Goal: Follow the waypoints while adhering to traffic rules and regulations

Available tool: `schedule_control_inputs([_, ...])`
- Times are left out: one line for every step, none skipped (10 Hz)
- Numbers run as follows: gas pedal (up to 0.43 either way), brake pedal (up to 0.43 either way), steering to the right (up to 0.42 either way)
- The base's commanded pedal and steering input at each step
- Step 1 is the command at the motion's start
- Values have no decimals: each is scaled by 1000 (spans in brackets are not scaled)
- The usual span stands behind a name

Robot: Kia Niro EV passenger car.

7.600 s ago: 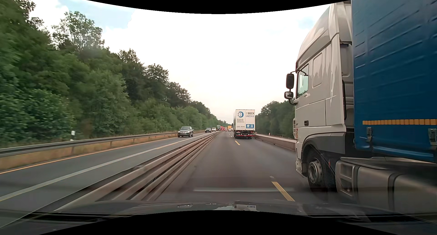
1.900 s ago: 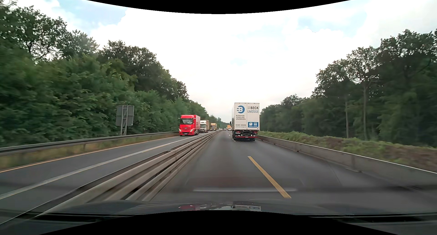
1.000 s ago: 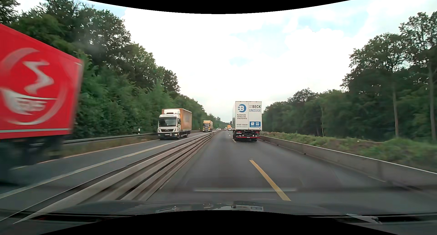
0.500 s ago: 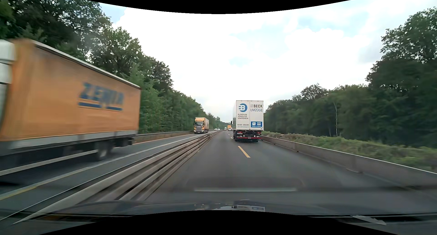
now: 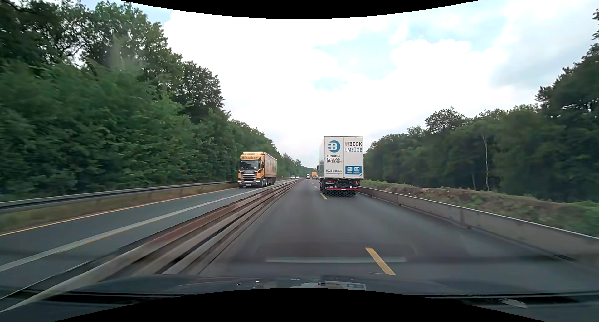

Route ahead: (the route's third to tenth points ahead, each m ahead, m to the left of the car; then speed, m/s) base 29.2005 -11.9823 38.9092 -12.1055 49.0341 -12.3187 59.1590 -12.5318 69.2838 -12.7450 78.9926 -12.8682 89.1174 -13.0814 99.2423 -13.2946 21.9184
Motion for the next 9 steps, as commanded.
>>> schedule_control_inputs([79,0,3])
schedule_control_inputs([59,0,2])
schedule_control_inputs([59,0,1])
schedule_control_inputs([47,0,0])
schedule_control_inputs([47,0,0])
schedule_control_inputs([47,0,0])
schedule_control_inputs([47,0,1])
schedule_control_inputs([47,0,1])
schedule_control_inputs([20,0,1])
